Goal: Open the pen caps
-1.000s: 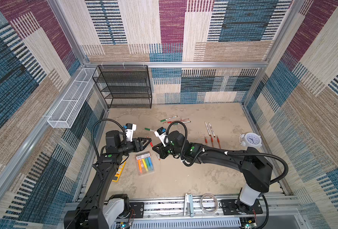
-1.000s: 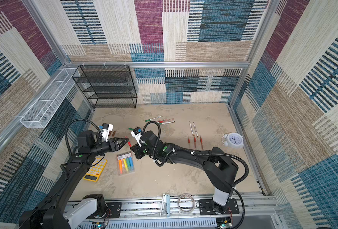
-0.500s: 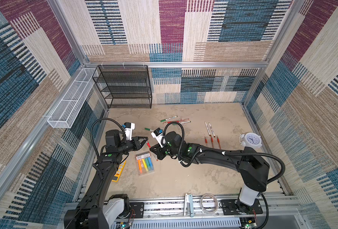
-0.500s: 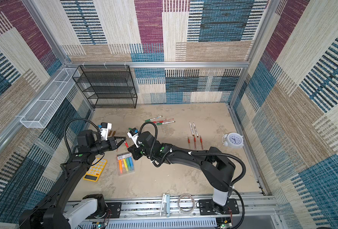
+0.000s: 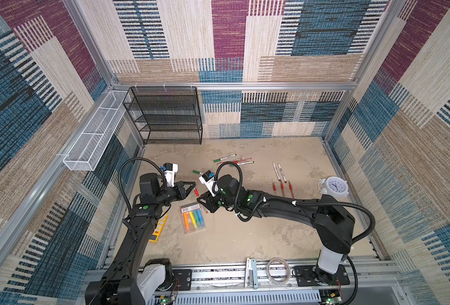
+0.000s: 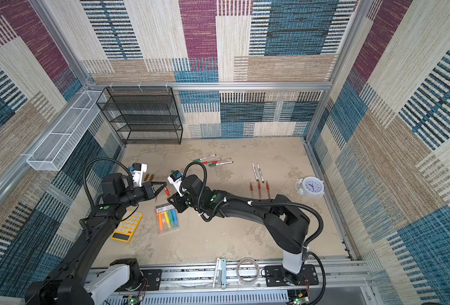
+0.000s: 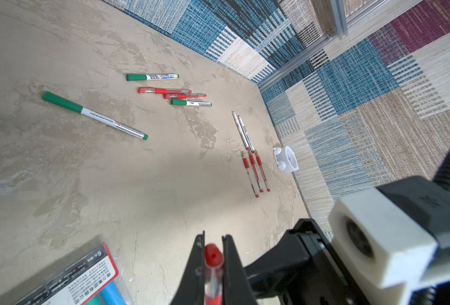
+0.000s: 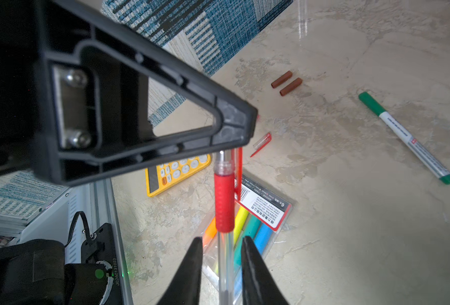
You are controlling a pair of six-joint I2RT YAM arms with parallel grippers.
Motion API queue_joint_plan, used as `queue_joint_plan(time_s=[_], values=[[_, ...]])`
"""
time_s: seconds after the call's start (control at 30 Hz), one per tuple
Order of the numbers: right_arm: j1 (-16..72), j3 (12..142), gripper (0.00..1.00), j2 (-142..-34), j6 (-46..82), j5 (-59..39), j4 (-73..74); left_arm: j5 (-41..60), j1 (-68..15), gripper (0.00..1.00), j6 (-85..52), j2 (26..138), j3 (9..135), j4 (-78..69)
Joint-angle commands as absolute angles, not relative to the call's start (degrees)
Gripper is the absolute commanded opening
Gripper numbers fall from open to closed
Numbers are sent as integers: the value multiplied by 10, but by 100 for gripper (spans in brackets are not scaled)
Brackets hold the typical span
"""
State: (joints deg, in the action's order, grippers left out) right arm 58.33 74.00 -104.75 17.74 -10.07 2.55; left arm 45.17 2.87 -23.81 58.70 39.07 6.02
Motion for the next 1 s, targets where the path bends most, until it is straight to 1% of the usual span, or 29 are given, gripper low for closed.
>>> queue_joint_plan(time_s=[0.0,0.1,0.23,0.33,0.47,0.57,0.7,0.83,0.97], values=[[584,759,29,-1063,168,-105,18,446,31,0,-237,587,397,61],[584,754,27,-1070,170,-112,34,448,32,0,-241,582,391,49],[584,774,8,-1085,164,-116,8,445,35,0,-238,584,398,62],[584,751,0,-1076,166,-114,26,442,35,0,-236,580,396,56],[584,747,0,-1075,166,-117,7,442,39,0,-237,583,402,66],[584,696,0,-1052,177,-115,37,438,40,0,-238,579,404,63],[584,656,0,-1039,189,-116,34,438,53,0,-244,581,416,77],[586,581,0,-1008,210,-117,82,431,62,0,-244,573,424,84],[588,556,0,-987,215,-113,72,427,80,0,-253,578,438,96]])
